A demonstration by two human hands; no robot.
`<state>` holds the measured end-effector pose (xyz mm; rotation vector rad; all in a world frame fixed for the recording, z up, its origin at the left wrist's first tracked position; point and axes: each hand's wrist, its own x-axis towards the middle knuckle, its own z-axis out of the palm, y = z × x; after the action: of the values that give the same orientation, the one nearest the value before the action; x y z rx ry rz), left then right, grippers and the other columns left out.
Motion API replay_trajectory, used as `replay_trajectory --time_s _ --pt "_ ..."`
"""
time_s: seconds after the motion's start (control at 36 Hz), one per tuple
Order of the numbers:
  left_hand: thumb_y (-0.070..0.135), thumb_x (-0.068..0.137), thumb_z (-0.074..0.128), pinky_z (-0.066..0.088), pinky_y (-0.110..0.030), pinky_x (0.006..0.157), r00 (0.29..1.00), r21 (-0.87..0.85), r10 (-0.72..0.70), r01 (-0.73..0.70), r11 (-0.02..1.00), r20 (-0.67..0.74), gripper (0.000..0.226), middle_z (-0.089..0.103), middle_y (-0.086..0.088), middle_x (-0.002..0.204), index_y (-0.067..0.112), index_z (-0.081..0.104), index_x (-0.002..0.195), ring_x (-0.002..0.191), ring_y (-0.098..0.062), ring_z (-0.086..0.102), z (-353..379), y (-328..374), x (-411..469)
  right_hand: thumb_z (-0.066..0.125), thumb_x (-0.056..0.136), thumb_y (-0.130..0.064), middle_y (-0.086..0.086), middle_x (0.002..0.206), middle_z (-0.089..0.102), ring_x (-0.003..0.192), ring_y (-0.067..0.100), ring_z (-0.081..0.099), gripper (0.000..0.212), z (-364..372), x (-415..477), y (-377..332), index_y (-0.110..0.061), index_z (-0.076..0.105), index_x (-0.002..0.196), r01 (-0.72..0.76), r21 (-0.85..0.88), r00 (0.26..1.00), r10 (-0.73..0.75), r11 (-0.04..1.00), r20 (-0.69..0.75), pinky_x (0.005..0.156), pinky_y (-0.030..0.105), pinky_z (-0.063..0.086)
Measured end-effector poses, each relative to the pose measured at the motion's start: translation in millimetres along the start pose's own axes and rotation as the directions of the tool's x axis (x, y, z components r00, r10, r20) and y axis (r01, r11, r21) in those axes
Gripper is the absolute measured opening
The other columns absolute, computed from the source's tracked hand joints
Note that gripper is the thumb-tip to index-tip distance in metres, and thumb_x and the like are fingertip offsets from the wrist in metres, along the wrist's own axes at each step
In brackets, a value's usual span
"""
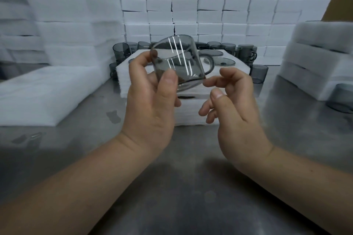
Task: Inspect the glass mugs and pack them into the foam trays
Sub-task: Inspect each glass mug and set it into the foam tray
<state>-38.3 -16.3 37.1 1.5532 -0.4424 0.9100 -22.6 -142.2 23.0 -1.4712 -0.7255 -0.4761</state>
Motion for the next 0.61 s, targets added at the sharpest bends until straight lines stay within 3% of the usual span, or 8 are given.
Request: replay_trajectory --time_s 0.19,0.31,0.42,0.53,0.61 --pt "0.063 0.073 0.034 0.045 -0.023 0.050 0.992 -0.043 -0.124 0.123 0.991 -0.025 0.045 0.065 0.011 0.071 0.027 0.045 0.098 0.054 -0.009 0.054 1.2 1.5 -0.3 0.044 0.071 -0.048 -0.031 0.091 0.053 0.063 0.002 0.056 0.041 -1.8 0.9 3.8 -0.042 0.036 0.111 -0.023 -0.009 1.000 0.023 1.000 0.006 0.060 0.014 0.042" --pt "0.068 0.070 0.033 0.046 -0.025 0.047 0.985 -0.045 -0.169 0.167 0.985 -0.046 0.051 0.064 0.007 0.067 0.024 0.049 0.092 0.053 -0.011 0.056 3.0 2.2 -1.3 0.045 0.072 -0.050 -0.030 0.094 0.051 0.064 0.004 0.055 0.044 -1.4 1.1 3.8 -0.046 0.034 0.114 -0.035 -0.023 0.999 0.035 0.999 0.014 0.061 0.017 0.042" --pt "0.088 0.059 0.041 0.047 -0.026 0.048 0.985 -0.023 -0.165 0.164 0.986 -0.052 0.094 0.064 -0.007 0.074 0.004 0.056 0.101 0.061 -0.015 0.061 3.0 2.6 -0.2 0.045 0.073 -0.052 -0.036 0.092 0.052 0.064 0.004 0.054 0.041 -1.3 1.1 4.4 -0.045 0.035 0.112 -0.036 -0.063 0.999 0.038 0.997 0.029 0.062 0.018 0.043" --pt "0.077 0.063 0.027 0.048 -0.032 0.049 0.965 0.021 -0.242 0.245 0.969 -0.097 0.079 0.065 -0.015 0.072 0.010 0.061 0.087 0.059 -0.017 0.061 1.5 0.9 2.1 0.043 0.074 -0.057 -0.023 0.085 0.055 0.071 0.017 0.056 0.034 -1.1 -0.6 4.0 -0.044 0.042 0.105 -0.026 -0.135 0.999 0.031 0.990 0.040 0.065 0.029 0.044" --pt "0.077 0.061 0.021 0.043 -0.023 0.045 0.959 0.095 -0.255 0.268 0.959 -0.126 0.066 0.061 -0.011 0.066 0.023 0.057 0.070 0.050 -0.011 0.056 -0.3 -0.9 2.4 0.044 0.075 -0.055 -0.016 0.081 0.054 0.070 0.022 0.055 0.028 -0.6 -0.9 2.1 -0.040 0.046 0.098 -0.010 -0.128 0.999 0.016 0.992 0.039 0.061 0.028 0.045"
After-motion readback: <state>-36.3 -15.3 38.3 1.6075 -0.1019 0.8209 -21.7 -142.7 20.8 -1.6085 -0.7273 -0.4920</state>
